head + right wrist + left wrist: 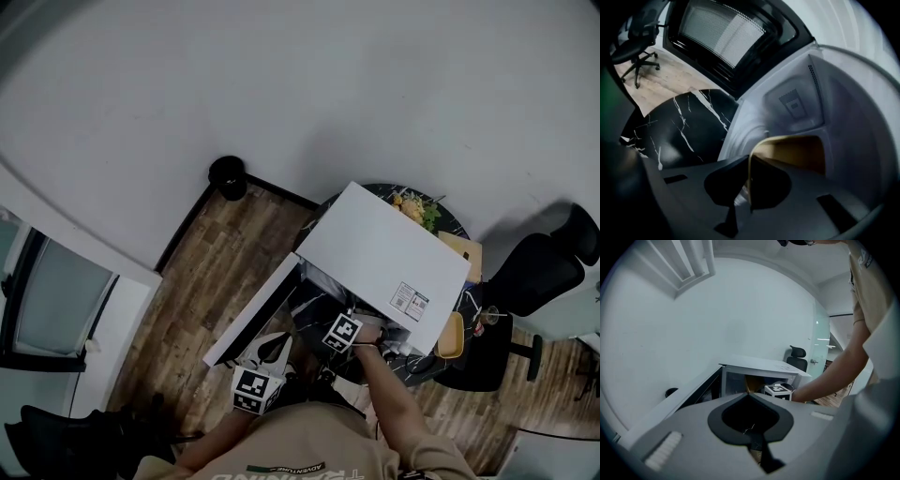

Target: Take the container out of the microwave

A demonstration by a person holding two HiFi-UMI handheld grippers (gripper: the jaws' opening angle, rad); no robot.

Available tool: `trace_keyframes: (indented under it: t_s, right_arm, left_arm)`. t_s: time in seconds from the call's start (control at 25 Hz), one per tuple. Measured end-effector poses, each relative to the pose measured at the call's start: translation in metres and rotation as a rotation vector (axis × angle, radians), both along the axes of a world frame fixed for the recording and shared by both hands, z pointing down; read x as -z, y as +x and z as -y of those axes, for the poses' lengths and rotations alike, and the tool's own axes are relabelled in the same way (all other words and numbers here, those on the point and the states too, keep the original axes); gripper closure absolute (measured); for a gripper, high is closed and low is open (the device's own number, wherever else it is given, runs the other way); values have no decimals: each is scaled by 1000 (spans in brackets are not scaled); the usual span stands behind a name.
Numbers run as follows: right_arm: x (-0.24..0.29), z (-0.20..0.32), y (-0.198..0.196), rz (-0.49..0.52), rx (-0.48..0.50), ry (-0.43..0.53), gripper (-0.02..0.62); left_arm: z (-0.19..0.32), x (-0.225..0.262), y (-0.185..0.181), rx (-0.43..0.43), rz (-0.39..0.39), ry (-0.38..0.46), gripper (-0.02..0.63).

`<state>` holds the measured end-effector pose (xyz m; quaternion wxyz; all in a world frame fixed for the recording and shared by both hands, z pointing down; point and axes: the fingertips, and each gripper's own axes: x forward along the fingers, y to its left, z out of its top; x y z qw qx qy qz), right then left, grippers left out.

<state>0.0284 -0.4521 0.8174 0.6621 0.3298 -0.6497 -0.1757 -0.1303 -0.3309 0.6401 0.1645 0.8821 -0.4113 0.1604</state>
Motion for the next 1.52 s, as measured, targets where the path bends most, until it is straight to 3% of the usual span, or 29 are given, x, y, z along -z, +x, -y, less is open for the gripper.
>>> trace_keyframes:
  t_s: [0.16, 0.4, 0.76, 1.2, 1.52]
  right_arm:
    - [14, -20, -20, 69, 37, -15, 581]
    - [27, -65, -46, 240, 74, -164, 581]
    - [53, -130, -69, 345, 191, -331, 581]
    - [144, -183, -96, 670, 228, -469, 581]
    - [185, -189, -98, 784, 217, -384, 583]
  left_arm:
    - [-1, 2, 6, -10, 0, 8, 600]
    - [-7, 6, 25, -36, -6, 20, 600]
    - [-16, 11, 32, -17, 2, 28, 600]
    - [-16, 28, 23, 25, 16, 82, 600]
    - [-23, 36, 22, 23, 19, 101, 600]
